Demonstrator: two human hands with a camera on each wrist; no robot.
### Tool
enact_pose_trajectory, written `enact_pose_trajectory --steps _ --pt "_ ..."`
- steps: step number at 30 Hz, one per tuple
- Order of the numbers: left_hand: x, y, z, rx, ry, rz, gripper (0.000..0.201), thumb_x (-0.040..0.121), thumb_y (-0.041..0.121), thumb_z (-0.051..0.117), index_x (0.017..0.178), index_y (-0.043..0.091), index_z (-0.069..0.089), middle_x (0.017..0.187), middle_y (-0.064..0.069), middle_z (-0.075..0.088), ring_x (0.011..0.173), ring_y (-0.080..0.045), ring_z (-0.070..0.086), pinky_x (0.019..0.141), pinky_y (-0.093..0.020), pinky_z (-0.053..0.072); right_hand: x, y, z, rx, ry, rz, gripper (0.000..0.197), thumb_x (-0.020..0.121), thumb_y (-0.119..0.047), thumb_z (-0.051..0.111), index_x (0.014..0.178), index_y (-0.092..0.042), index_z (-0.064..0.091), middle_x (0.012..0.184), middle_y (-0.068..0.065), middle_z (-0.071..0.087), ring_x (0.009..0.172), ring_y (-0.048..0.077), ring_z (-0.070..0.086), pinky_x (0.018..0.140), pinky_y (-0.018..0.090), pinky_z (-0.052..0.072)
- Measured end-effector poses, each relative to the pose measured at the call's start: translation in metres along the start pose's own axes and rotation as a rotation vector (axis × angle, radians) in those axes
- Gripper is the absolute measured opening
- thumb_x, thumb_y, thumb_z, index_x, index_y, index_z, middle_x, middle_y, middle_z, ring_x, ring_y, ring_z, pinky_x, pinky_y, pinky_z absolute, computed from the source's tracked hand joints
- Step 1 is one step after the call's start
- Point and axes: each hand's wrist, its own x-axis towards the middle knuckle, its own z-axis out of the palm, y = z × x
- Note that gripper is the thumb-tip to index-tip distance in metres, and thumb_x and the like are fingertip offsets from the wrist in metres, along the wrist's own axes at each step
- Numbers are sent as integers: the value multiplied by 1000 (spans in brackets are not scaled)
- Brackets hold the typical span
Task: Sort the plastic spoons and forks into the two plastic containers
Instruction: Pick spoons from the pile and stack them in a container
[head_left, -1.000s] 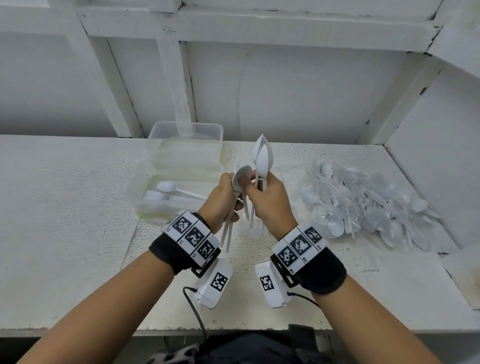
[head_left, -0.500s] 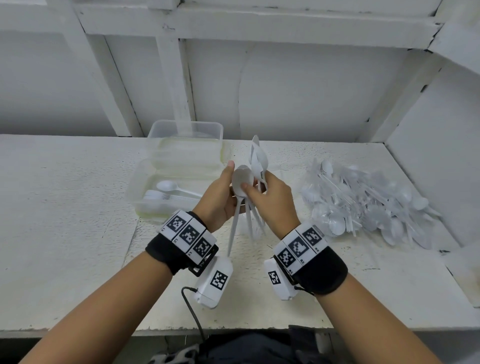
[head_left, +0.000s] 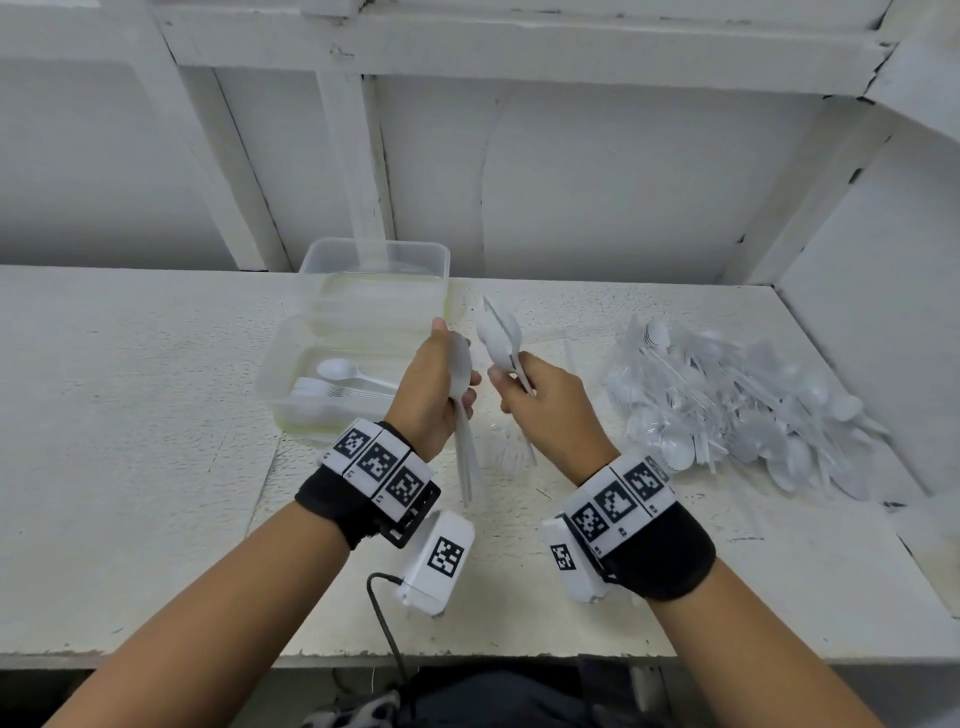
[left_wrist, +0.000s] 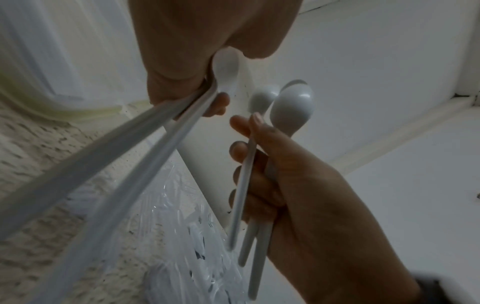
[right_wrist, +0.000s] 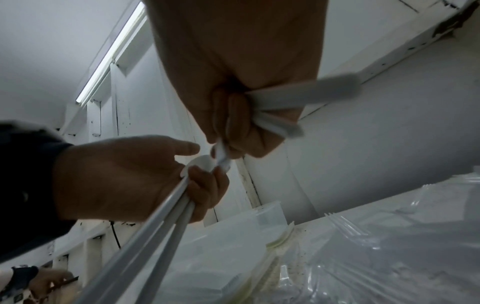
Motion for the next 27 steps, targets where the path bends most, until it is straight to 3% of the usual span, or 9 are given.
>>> enact_pose_trajectory --steps 4,8,13,15,17,21,23,25,27 --pt "2 2 -3 -100 -37 -73 40 97 47 24 102 13 45 69 -4 44 51 -13 37 55 -26 33 -7 5 1 156 -45 16 17 95 -25 52 109 -26 44 68 -5 59 62 -2 55 56 3 38" --pt "0 -2 0 -116 -103 -10 34 100 33 26 105 8 49 75 -4 48 58 -12 45 54 -23 40 -11 6 5 190 -9 -13 13 90 -28 58 101 -25 51 62 -7 55 56 -3 53 56 8 41" --pt "-2 -2 1 -97 -185 -23 50 101 42 21 104 7 56 84 -11 60 69 -23 58 58 -33 50 -15 8 10 153 -36 -35 14 93 -27 55 104 -18 57 64 -10 56 59 -4 56 58 10 43" --pt "-1 -1 2 -128 -176 -47 50 100 45 23 106 9 57 88 -10 61 74 -20 61 64 -31 52 -16 8 12 128 -45 -47 12 93 -26 56 99 -16 57 65 -8 57 62 4 57 61 20 47" --pt "-2 -3 2 -128 -162 -27 40 102 36 27 110 8 54 84 -7 63 70 -16 64 61 -27 53 -17 8 12 130 -35 -51 17 93 -26 56 99 -11 61 66 -3 59 63 10 56 63 24 47" --pt "1 -7 0 -82 -84 45 23 98 5 29 110 7 49 85 -9 59 69 -18 60 59 -29 53 -16 4 8 93 -34 -64 27 96 -27 51 100 -6 65 80 11 61 68 12 51 61 14 40" --pt "1 -7 -1 -108 -68 62 24 97 3 29 113 8 45 86 -9 56 69 -19 56 61 -30 52 -16 2 6 83 -55 -35 23 98 -27 45 104 -10 59 88 6 62 76 9 55 64 14 40" --pt "2 -6 0 -124 -57 63 23 97 4 29 116 10 41 78 -8 50 59 -15 49 56 -27 48 -17 1 5 166 -66 36 12 99 -25 40 105 -15 44 83 -3 57 65 2 50 59 16 38" --pt "4 -5 0 -99 -31 55 20 97 6 30 114 12 40 74 -5 44 53 -11 42 51 -23 41 -18 2 6 208 -71 68 7 100 -23 38 101 -17 36 74 -3 47 57 6 41 57 24 35"
